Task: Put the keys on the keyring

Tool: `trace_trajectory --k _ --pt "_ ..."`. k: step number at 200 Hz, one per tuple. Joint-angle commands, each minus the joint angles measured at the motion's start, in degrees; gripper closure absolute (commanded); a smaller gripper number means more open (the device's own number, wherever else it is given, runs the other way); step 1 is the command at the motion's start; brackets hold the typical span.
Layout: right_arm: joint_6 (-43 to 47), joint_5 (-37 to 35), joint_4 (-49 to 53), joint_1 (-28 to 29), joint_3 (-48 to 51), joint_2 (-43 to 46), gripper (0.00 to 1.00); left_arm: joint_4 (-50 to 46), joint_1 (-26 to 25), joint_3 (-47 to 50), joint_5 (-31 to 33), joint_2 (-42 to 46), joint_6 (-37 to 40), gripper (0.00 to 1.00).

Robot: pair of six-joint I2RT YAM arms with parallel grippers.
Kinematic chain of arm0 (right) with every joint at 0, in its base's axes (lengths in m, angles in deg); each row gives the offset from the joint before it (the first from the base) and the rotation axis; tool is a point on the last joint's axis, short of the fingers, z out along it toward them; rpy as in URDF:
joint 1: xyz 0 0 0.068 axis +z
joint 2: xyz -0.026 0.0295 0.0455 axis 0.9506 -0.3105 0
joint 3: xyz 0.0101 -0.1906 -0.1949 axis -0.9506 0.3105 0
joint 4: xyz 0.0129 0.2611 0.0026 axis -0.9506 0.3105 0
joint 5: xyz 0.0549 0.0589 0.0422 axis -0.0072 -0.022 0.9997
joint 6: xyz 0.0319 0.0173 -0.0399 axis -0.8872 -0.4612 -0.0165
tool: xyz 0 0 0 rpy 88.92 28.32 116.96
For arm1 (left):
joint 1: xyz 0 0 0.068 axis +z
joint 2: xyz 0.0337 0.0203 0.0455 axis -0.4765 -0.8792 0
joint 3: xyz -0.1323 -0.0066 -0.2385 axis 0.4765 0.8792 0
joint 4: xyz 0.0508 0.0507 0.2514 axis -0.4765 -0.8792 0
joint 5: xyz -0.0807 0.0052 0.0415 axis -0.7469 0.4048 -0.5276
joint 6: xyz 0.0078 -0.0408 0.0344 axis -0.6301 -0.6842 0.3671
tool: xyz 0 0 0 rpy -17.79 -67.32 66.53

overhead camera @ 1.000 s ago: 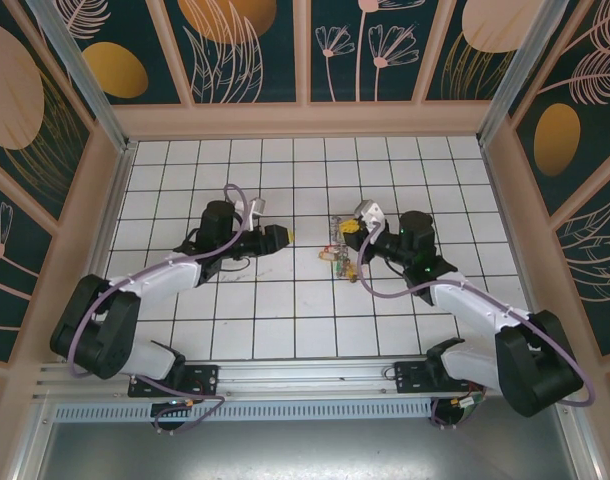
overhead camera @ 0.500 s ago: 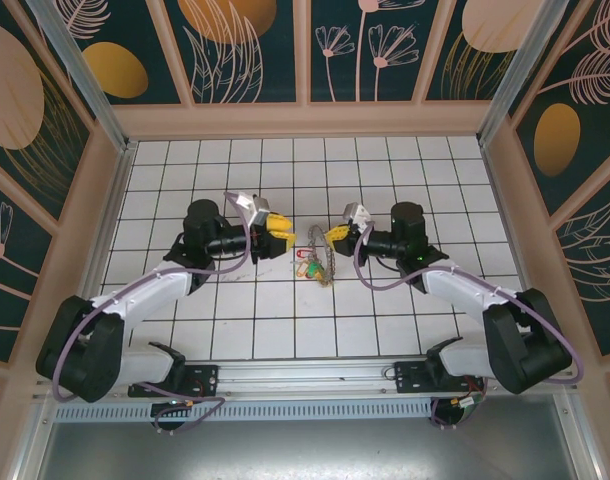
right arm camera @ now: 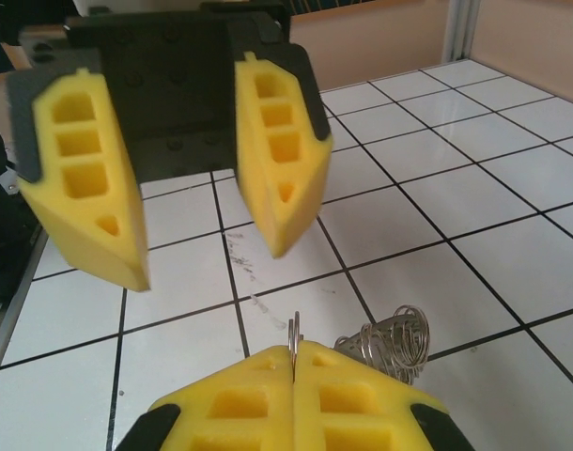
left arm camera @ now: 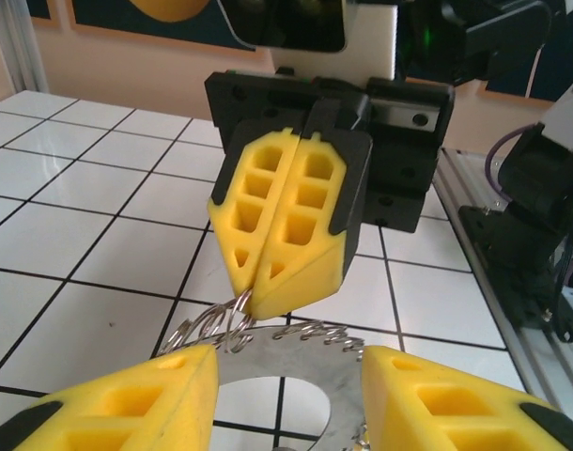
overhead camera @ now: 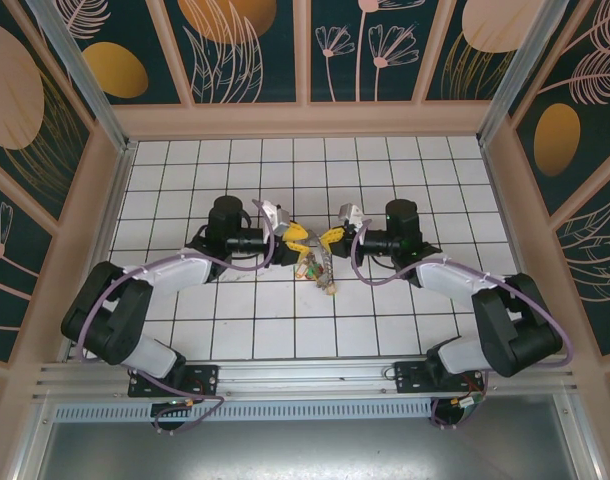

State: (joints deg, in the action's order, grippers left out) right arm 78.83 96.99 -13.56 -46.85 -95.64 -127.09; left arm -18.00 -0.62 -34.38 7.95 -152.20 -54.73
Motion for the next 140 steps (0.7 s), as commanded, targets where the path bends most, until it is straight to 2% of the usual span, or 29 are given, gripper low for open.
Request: trace_trajectory --k 1,25,62,81,105,120,140 --pt "1.1 3.6 -3.7 -0.4 -2.9 -0.9 1.0 -1.2 -0.7 -2.9 0.4 -1.8 4.8 0.55" --pt "1.2 3.8 -3.8 -0.5 -3.3 -1.6 1.0 0.2 -1.3 -3.7 1.1 -3.4 5.2 0.54" --pt "-0.9 2.8 -0.8 -0.8 -4.8 -3.5 1.0 -3.3 -1.5 -4.9 3.1 -4.9 6.5 0.56" --pt "-1.9 2.3 0.5 -0.9 -3.7 -4.4 1.0 -2.9 -1.4 -2.8 9.8 -4.3 4.5 0.59" --pt "-3.7 1.0 -3.4 -0.8 0.5 -3.0 1.0 -0.7 -1.2 1.3 11.6 -2.9 3.4 0.6" --pt "-4.3 2.2 -2.4 -0.9 1.2 -2.5 1.0 -0.2 -1.2 2.2 14.1 -4.0 2.0 0.63" --pt "-5.4 5.9 -1.6 -0.9 1.4 -1.7 1.0 -0.5 -1.2 1.0 13.6 -6.3 2.1 0.65"
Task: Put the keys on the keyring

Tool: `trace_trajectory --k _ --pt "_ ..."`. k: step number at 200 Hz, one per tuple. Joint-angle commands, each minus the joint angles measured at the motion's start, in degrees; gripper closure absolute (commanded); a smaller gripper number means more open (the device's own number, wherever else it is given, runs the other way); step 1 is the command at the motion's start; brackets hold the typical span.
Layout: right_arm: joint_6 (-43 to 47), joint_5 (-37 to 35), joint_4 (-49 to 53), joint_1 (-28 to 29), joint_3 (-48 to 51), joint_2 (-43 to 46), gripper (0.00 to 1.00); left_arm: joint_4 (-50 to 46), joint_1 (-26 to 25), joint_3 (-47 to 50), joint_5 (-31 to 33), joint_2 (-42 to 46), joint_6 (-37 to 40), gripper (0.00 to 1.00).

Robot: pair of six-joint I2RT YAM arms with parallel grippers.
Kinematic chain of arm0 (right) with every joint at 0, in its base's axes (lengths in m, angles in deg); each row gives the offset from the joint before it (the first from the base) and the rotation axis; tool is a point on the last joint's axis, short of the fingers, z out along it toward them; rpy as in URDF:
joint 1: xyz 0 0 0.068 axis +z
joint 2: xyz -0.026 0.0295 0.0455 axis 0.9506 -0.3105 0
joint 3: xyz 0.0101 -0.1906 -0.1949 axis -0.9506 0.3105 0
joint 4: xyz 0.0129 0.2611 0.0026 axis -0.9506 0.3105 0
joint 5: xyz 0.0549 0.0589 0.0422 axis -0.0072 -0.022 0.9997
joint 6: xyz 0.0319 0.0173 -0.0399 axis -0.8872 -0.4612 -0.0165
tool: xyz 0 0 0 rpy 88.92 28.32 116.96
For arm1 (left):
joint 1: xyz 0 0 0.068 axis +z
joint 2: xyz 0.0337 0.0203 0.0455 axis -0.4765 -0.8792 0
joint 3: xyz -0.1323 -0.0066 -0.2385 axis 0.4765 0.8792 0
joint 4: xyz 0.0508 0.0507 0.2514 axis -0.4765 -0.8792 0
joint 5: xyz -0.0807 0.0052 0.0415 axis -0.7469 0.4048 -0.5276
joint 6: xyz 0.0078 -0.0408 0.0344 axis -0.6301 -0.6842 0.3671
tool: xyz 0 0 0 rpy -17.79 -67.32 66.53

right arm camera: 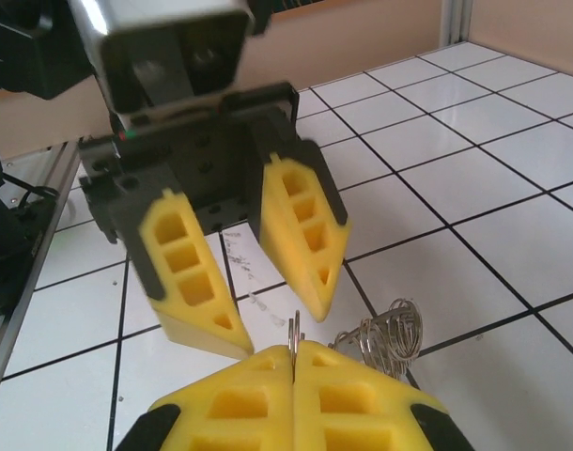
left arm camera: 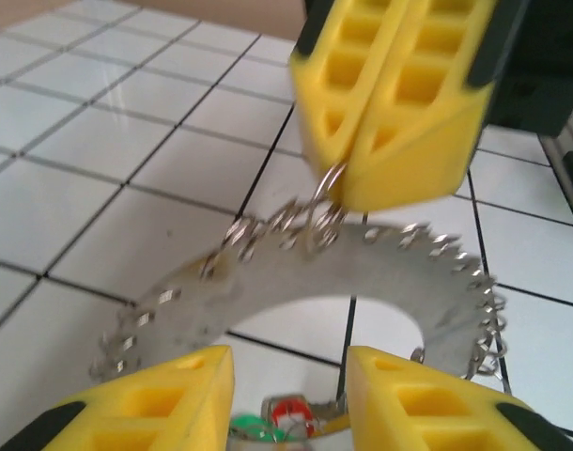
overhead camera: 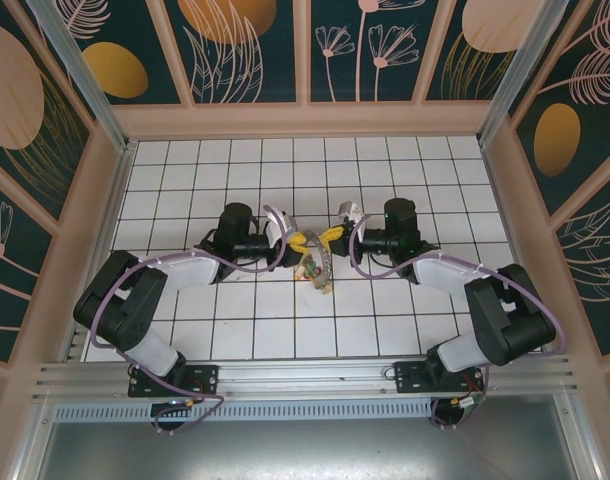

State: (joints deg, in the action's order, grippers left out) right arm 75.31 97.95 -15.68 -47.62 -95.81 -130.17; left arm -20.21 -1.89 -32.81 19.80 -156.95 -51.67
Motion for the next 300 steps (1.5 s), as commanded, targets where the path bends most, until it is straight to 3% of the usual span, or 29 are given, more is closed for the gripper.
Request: trace_trajectory --k 1,21,42,65,95,149,181,194,232,300 --pt "-1.9 5.1 0.5 -0.1 1.6 1.4 1.0 1.9 0.0 -0.6 1.8 -1.7 -1.1 0.65" --pt "-2.7 7.7 1.0 0.0 1.4 2.0 1.0 7.3 0.1 -0.5 1.8 -3.1 -2.7 0.65" --pt "-2.2 7.4 2.4 0.0 1.3 3.2 1.0 5.8 0.0 -3.3 -0.5 -5.1 -1.7 0.65" --pt "0.3 -0.4 2.6 0.3 1.7 4.0 1.0 5.2 0.0 -6.5 -5.1 -8.0 -1.2 0.65" --pt "5.7 -4.5 7.2 0.8 0.7 3.7 1.0 1.0 0.0 -10.9 -10.6 -11.1 0.1 0.66" --pt "1.6 -3.8 -6.9 0.5 4.7 3.6 1.0 -9.4 0.1 -12.3 -17.9 -10.4 8.9 0.68" --pt "-1.5 -1.4 -11.9 -0.9 6.5 4.2 1.0 -11.2 0.5 -11.1 -20.0 -7.9 9.9 0.66" --pt "-1.6 0.0 -10.2 -0.9 5.9 4.7 1.0 -8.7 0.9 -9.6 -19.3 -6.5 8.1 0.66" --pt "-1.8 2.2 -8.4 -0.9 5.3 5.7 1.0 14.1 2.2 -2.4 -15.7 -2.3 -5.9 0.59" --pt "-2.6 2.6 -9.5 -0.8 4.7 5.4 1.0 12.4 1.7 -4.0 -17.4 -3.1 -5.4 0.58"
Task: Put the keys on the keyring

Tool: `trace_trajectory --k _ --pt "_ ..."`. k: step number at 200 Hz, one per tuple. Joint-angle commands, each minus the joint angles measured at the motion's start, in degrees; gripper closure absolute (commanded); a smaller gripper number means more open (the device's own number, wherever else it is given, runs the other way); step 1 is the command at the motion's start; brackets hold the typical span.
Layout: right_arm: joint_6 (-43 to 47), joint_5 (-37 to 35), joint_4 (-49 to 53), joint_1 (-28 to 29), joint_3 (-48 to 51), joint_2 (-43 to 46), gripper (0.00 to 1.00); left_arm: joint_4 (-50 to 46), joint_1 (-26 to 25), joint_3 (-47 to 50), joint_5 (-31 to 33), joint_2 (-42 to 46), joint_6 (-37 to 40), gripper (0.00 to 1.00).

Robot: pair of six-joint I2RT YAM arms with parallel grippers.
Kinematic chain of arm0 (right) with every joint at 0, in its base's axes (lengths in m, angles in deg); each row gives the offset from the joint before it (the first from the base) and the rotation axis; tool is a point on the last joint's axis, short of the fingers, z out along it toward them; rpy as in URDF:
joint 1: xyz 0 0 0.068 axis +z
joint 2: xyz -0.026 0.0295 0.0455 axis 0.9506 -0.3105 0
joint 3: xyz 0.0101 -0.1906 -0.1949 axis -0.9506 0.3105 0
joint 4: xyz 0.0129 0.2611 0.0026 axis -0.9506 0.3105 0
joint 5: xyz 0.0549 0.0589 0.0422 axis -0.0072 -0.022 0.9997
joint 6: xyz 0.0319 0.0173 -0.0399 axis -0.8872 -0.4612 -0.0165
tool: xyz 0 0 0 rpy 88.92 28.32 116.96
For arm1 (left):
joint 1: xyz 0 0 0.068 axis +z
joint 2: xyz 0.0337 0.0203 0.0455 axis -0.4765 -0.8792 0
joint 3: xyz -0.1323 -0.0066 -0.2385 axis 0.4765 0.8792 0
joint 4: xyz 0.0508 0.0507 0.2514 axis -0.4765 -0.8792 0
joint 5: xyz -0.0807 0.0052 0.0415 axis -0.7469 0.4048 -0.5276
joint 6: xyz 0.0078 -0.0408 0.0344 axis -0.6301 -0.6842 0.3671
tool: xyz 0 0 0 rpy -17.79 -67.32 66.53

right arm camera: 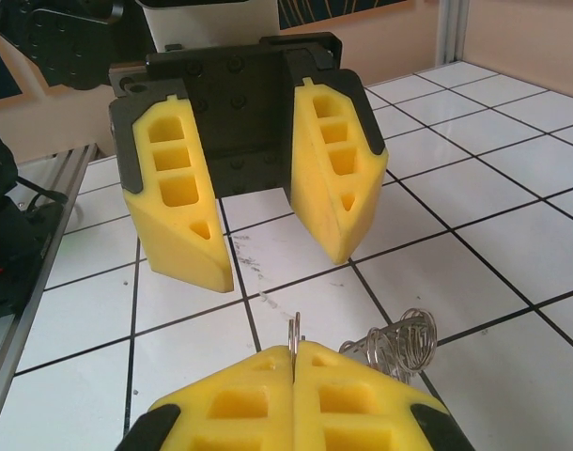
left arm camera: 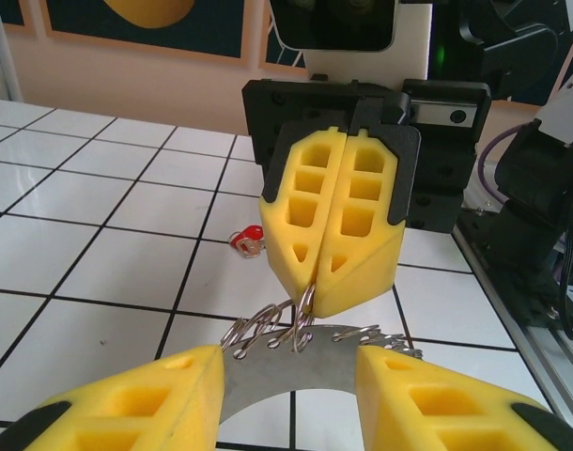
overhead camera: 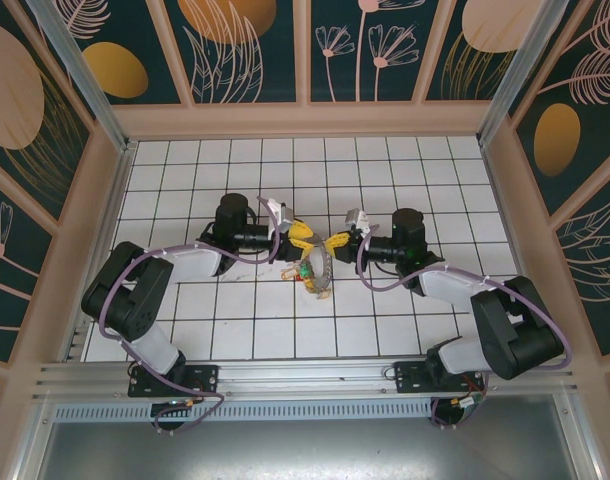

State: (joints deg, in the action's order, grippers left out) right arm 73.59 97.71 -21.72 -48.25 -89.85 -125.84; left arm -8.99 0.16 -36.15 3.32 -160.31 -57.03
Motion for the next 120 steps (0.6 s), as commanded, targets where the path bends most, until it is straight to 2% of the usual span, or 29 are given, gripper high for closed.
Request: trace_trajectory --k 1,67,120 --pt "-0.8 2.9 -3.4 -0.2 -1.3 1.1 1.0 1.2 -0.4 -0.7 -0.9 0.3 0.0 0.58" --pt "-1.0 3.1 -3.5 0.0 -2.1 0.2 1.0 1.6 -2.3 -2.8 0.8 -2.1 -0.1 0.58" --pt "-1.2 3.1 -4.0 0.2 -2.5 -0.5 1.0 -1.8 -2.9 -4.5 0.5 -4.7 1.7 0.62"
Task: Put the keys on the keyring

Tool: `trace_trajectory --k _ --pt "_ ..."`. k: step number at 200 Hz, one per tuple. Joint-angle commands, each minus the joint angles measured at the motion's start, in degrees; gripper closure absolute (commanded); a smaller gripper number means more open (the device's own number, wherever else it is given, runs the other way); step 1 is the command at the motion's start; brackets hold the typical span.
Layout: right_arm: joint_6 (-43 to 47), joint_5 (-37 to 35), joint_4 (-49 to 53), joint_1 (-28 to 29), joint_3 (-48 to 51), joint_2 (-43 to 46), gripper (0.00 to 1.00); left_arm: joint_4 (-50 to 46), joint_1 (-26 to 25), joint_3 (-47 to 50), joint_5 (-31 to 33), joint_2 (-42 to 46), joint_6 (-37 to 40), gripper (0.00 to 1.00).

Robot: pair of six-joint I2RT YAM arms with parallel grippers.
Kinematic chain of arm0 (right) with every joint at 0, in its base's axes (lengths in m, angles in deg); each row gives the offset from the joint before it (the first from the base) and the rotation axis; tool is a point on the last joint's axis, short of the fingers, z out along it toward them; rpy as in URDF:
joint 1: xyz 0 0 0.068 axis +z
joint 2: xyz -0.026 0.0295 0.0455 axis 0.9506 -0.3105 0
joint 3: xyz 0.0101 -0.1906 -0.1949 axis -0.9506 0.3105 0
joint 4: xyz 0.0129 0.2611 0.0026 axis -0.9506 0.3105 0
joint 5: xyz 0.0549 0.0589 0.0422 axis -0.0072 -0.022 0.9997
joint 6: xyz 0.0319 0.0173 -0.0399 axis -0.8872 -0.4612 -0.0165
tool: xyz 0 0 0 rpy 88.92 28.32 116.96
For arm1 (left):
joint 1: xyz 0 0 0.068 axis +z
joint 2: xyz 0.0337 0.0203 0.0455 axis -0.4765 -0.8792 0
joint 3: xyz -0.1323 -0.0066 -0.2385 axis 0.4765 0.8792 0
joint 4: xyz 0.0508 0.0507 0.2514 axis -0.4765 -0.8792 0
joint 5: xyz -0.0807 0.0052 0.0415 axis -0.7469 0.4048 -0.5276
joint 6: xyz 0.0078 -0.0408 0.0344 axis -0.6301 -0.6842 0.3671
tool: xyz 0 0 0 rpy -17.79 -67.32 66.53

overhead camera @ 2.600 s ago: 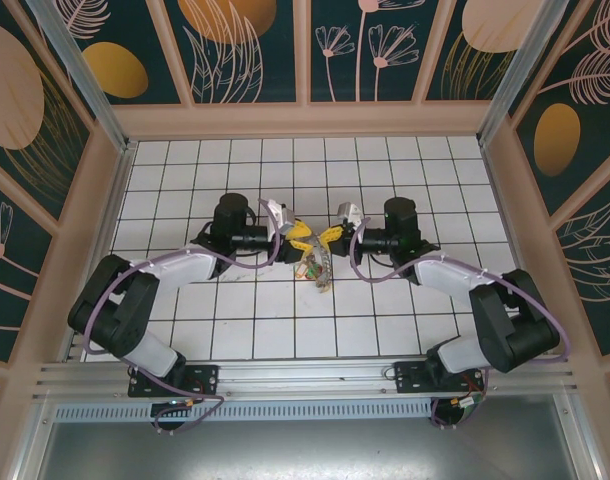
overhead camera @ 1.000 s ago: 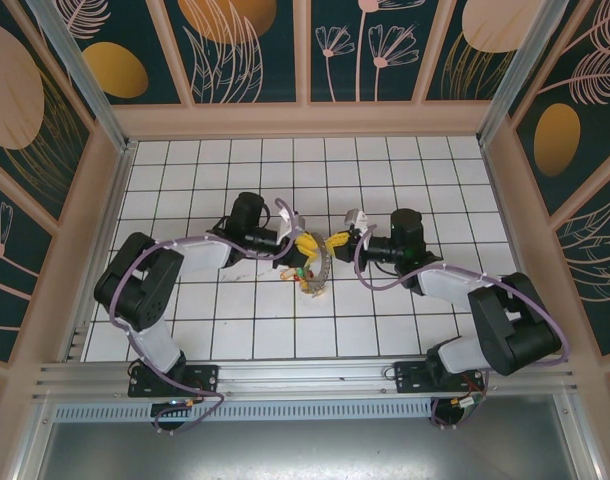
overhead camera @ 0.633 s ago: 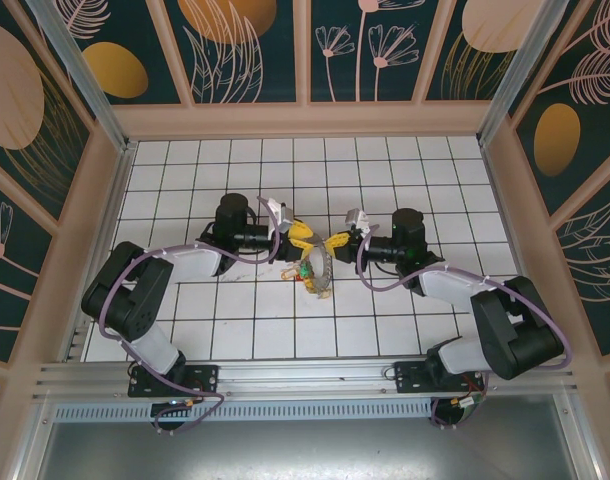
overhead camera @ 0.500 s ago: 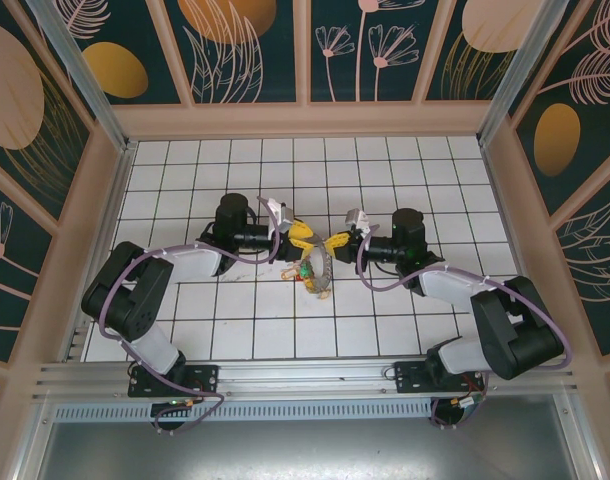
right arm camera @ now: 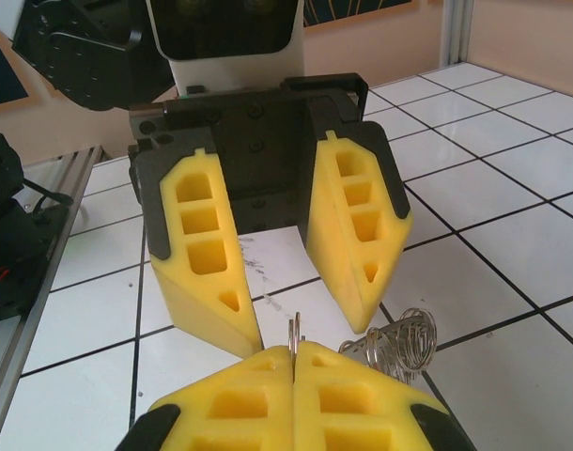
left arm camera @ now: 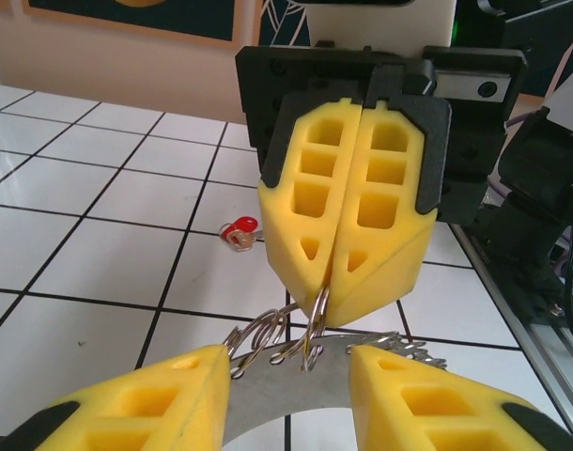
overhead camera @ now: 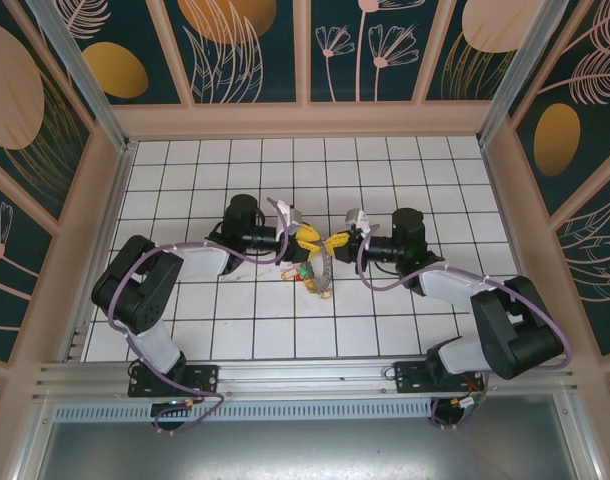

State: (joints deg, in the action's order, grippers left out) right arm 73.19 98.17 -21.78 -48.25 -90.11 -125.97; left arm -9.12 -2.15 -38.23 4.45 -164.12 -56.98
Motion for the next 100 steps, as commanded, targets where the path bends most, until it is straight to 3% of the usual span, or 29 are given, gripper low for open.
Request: trace_trajectory --k 1,72,100 --pt "-0.8 2.6 -3.9 0.2 -2.3 -0.4 1.0 -1.9 -0.6 -2.5 -0.6 -0.9 1.7 0.62" --pt "-1.8 1.9 -4.8 0.6 -2.5 -1.0 1.0 -2.6 -1.4 -2.9 -1.3 -1.4 2.2 0.72" --pt "-1.9 1.3 -4.6 0.9 -2.5 -1.0 1.0 -2.6 -1.4 -2.9 -1.5 -1.2 2.1 0.88"
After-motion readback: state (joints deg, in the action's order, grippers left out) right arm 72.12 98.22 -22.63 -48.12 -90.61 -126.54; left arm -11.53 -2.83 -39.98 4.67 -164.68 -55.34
